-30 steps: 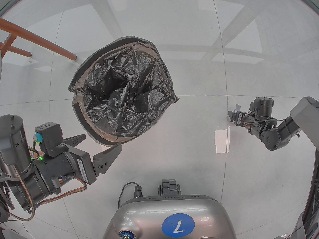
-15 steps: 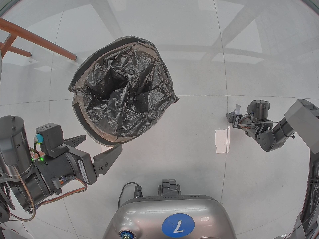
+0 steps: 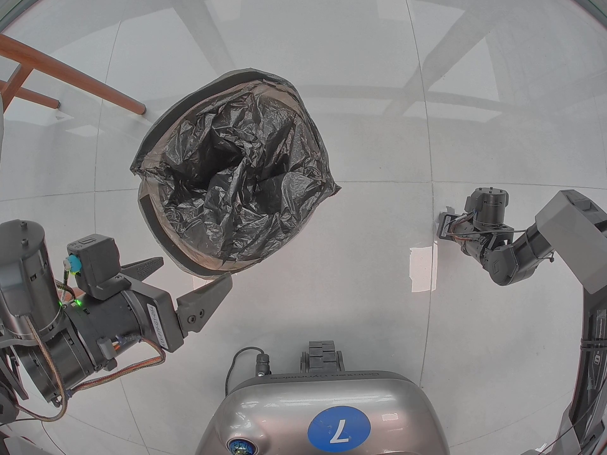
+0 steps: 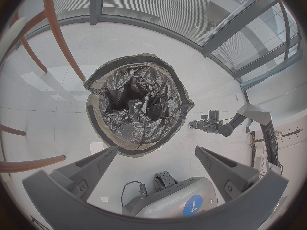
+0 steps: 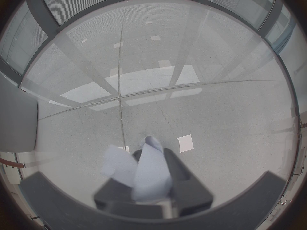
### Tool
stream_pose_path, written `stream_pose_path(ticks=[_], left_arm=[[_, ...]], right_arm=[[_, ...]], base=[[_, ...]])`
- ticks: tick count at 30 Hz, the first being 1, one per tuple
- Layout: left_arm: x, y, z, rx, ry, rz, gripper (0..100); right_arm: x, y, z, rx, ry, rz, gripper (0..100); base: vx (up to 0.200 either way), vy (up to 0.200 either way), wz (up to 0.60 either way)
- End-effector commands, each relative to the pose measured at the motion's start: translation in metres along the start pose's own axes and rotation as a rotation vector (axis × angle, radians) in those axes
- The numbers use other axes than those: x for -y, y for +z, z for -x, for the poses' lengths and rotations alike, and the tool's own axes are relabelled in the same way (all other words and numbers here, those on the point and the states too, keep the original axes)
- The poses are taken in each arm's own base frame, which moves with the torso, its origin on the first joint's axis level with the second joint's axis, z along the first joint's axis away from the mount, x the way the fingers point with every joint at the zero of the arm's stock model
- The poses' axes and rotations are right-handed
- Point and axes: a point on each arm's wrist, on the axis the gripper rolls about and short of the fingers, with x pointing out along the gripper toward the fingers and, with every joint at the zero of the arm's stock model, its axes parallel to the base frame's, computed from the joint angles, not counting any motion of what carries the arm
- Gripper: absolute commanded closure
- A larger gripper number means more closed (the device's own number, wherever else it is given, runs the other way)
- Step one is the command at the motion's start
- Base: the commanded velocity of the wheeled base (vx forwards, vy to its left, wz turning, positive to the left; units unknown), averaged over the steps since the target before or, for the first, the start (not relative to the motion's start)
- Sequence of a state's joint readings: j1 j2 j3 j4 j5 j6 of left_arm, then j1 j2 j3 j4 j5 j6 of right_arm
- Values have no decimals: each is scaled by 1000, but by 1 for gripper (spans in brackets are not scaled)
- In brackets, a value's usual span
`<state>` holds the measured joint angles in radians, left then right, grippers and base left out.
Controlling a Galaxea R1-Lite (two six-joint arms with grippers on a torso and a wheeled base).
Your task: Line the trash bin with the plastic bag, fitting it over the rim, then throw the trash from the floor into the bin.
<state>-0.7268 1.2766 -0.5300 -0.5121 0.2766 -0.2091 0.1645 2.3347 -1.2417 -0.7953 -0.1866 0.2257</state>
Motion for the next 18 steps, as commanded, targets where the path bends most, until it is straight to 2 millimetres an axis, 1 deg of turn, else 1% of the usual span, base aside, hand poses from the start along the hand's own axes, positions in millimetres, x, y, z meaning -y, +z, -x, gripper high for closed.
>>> stream_pose_path(ticks=[1,5,6,7,8,9,11,14,15,16,17,18], left_arm=[[0,0,0,2,2,0,0],[0,1,0,4,5,1,0],[-1,1,0,4,8,-1,0],[-1,1,0,5,9,-1,0],[-1,1,0,5,9,-1,0],[-1,0,0,3,14,-2,0],[-1,0,1,4,14,-1,0],[-1,0,1,5,17,-2,0],[-1,0,1,5,17,-2,0],[-2,0,1,7,23,-3,0],[-2,0,1,7,23,-3,0],[-3,0,1,11,52,-18,0]], right_arm=[[-1,2,2,1,1,0,100],[0,4,6,0,-1,3,100],[0,8,8,8,1,3,100],[-1,18,16,24,5,0,100],[-1,18,16,24,5,0,100],[-2,28,32,17,6,2,100],[-3,42,52,5,9,1,100],[-12,60,87,-34,30,0,100],[-12,60,87,-34,30,0,100],[-17,68,103,-50,44,-18,100],[-17,68,103,-50,44,-18,100],[-31,83,136,-95,93,-81,100]], base=[[0,0,0],[0,0,0],[0,0,0],[0,0,0],[0,0,0],[0,0,0],[0,0,0],[0,0,0],[0,0,0],[0,0,0],[0,0,0],[0,0,0]])
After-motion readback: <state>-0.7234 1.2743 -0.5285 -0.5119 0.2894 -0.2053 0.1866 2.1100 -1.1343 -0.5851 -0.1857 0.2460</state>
